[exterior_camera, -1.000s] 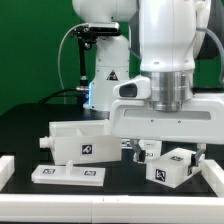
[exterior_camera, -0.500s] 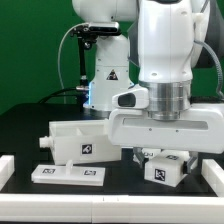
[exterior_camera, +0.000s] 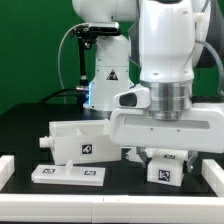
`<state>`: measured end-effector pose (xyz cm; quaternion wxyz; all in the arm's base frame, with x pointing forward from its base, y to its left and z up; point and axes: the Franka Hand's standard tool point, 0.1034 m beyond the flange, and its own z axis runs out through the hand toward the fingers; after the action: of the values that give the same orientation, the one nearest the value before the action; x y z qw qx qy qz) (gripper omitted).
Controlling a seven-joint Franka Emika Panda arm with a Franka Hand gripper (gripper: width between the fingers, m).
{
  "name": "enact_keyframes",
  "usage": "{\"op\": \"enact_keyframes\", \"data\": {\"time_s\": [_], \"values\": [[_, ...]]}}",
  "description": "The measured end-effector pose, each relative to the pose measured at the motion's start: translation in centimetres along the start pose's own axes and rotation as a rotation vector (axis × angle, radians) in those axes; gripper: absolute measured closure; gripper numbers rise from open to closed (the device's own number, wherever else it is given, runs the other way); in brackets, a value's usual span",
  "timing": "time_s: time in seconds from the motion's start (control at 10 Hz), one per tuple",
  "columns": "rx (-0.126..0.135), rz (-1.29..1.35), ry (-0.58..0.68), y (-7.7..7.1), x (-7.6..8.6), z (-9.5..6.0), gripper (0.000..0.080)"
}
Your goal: Assemble cabinet
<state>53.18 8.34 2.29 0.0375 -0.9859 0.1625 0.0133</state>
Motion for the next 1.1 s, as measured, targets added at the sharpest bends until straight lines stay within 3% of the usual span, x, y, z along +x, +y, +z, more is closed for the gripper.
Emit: {"op": "enact_keyframes", "data": {"time_s": [0.2,0.5,0.6,0.8,0.9,1.1], "values": [[-0.002,-0.038,-0.006,-1.0,-2.4,-0.6,0.0242],[-0.001,-0.041,-0.006,-1.0,-2.1,-0.4,0.0242],[0.004,-0.061,0.005,-1.7,-2.2,-1.2,0.0242],[0.007,-0.098,0.010,-3.5,-4.8,-2.7,0.0242],[0.004,-0.115,0.005,-4.0,-5.6,-2.6,0.0242],[0.003,-0.120,0.003,-4.2,-5.8,-2.4,0.0242]]}}
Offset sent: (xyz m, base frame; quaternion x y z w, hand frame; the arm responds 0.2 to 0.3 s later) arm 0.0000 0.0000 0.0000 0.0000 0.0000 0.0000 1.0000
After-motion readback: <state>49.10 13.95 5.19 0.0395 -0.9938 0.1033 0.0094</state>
